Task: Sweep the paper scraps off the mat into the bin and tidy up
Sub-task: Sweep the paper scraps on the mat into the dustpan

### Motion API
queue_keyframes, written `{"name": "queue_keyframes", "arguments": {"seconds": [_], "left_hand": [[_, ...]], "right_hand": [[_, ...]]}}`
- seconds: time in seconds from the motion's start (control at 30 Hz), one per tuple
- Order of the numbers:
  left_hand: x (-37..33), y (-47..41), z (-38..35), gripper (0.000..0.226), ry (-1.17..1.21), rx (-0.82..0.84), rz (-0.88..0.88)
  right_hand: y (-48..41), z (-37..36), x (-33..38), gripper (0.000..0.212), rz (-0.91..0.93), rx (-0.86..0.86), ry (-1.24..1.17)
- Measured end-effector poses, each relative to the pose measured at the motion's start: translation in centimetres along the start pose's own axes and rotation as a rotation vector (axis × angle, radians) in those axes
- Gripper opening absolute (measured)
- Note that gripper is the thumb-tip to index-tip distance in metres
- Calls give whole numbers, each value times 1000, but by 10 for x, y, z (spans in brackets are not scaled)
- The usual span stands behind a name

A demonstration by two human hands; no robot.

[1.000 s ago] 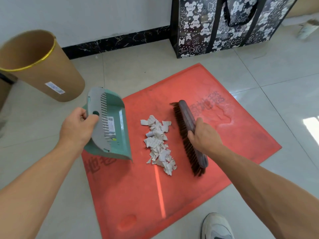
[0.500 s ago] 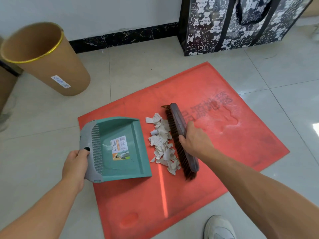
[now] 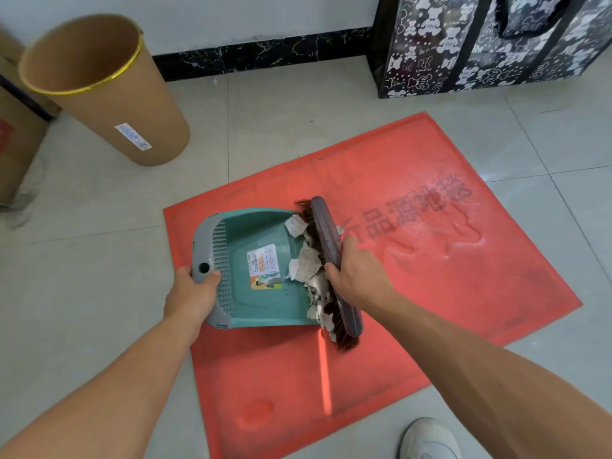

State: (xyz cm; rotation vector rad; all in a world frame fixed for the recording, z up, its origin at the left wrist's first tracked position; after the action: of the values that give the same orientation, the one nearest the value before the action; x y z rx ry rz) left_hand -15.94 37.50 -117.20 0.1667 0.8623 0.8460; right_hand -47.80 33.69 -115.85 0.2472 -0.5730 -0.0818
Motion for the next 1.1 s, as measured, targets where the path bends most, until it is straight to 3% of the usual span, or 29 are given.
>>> {"name": "queue_keyframes", "arguments": {"seconds": [0.33, 0.6, 0.93, 1.1], "left_hand": [[4, 5, -12, 43, 101, 77, 27], [-3, 3, -7, 42, 17, 54, -25], [11, -10, 21, 47, -15, 75, 6], [29, -13, 29, 45, 31, 71, 50]], "right_hand": [[2, -7, 17, 28, 57, 25, -79], [-6, 15, 29, 26, 131, 4, -43], [-30, 66, -20, 21, -16, -188, 97], [-27, 44, -30, 24, -34, -74, 143]]}}
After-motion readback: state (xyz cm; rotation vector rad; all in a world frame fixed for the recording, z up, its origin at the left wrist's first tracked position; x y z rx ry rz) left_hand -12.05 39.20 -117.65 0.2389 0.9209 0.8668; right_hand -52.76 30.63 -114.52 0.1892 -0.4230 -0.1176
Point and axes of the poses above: each hand's wrist, its own y-axis away from the middle knuckle, its own z-axis out of the back of the hand, x = y × z, the point moved 9 cm from there along -y, towards the middle knuckle, and after that the axes turned 4 degrees about -x, right-handed, at the moved point
